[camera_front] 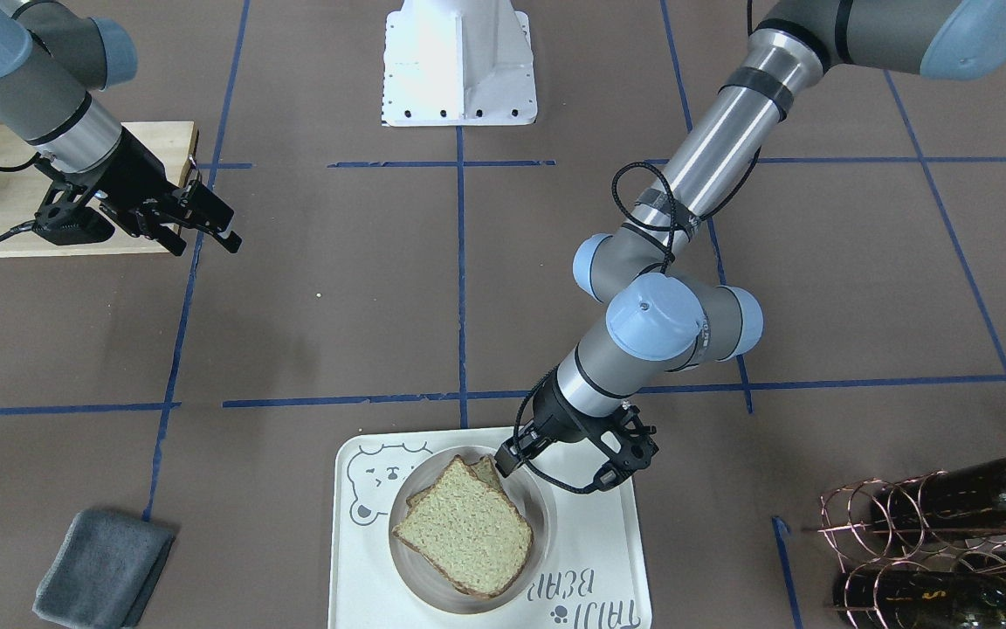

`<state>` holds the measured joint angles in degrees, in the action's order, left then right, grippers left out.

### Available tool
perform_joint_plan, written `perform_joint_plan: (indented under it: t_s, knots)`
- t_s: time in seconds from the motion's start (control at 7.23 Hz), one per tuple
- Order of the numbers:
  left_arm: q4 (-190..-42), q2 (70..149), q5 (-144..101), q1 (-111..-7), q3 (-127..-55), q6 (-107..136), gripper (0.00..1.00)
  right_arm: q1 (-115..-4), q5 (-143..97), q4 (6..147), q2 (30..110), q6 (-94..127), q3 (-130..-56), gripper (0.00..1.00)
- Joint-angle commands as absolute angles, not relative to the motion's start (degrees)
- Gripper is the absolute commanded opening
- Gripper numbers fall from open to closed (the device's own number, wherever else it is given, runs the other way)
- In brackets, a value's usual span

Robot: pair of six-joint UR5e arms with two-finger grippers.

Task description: Make sandwich and place on tray

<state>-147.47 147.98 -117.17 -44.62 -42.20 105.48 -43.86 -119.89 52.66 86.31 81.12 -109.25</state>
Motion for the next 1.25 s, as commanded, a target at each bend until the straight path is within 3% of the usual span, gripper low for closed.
perform_joint_plan:
  t_s: [0.0,0.28,0.55,0.83,1.11]
  knots:
    - [-146.8,137.2,-117.8,-45.4,-57.7,104.2,0.59,-44.2,-120.6,52.8,86.0,81.1,-109.6,1.0]
    - [-146.7,121.4,-124.2,-46.9,-74.8,97.0,0.58,-55.0,-129.8,54.0,87.3,77.6,-108.1,1.0]
    - [-146.7,105.6,-130.0,-52.4,-86.0,74.7,0.58,-67.5,-135.5,68.0,88.8,53.5,-108.1,1.0]
    - [-146.7,95.9,-134.5,-63.0,-88.1,53.1,0.58,-75.3,-134.7,84.1,88.3,29.2,-107.9,1.0]
    - [-138.8,91.4,-134.6,-72.6,-88.1,29.8,0.58,-81.0,-134.8,93.8,87.5,14.1,-107.1,1.0]
